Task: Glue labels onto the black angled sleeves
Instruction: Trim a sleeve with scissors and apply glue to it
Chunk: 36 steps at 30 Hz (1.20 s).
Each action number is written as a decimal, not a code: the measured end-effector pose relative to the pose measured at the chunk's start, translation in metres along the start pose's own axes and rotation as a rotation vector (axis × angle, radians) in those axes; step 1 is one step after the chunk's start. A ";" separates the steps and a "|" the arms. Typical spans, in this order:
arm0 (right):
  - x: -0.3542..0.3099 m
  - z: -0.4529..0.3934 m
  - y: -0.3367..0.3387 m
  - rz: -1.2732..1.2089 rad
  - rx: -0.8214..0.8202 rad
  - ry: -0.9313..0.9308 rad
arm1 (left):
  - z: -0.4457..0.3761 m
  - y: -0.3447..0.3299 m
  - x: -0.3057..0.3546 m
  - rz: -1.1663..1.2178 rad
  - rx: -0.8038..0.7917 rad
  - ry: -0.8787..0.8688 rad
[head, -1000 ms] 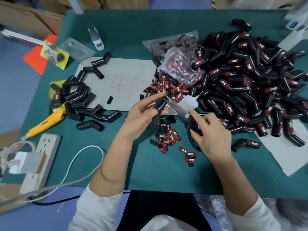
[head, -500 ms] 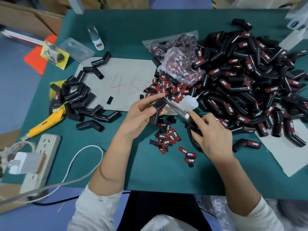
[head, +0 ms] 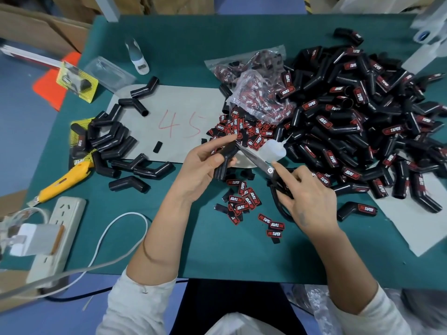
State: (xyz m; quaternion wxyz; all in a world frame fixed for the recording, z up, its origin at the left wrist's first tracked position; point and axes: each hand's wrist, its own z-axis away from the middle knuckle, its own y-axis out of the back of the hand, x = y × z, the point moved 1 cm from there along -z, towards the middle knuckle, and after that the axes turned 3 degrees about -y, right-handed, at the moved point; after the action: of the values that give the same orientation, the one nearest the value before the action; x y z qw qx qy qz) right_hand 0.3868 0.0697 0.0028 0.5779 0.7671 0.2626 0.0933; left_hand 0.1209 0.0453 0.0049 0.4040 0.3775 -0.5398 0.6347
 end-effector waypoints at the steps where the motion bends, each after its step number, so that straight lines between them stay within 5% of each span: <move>1: 0.000 0.000 0.000 0.004 0.001 -0.001 | 0.000 0.000 0.000 0.004 0.003 -0.002; 12: -0.001 0.002 -0.003 0.048 0.050 -0.026 | -0.002 -0.002 -0.001 0.063 0.000 -0.007; 36: -0.008 -0.001 0.001 0.001 0.084 -0.062 | -0.003 -0.007 -0.011 0.604 -0.075 0.051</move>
State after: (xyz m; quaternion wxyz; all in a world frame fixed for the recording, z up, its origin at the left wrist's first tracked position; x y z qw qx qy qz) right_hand 0.3796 0.0660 0.0049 0.5530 0.7933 0.2478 0.0587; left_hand 0.1316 0.0476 -0.0027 0.2240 0.1687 -0.6403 0.7151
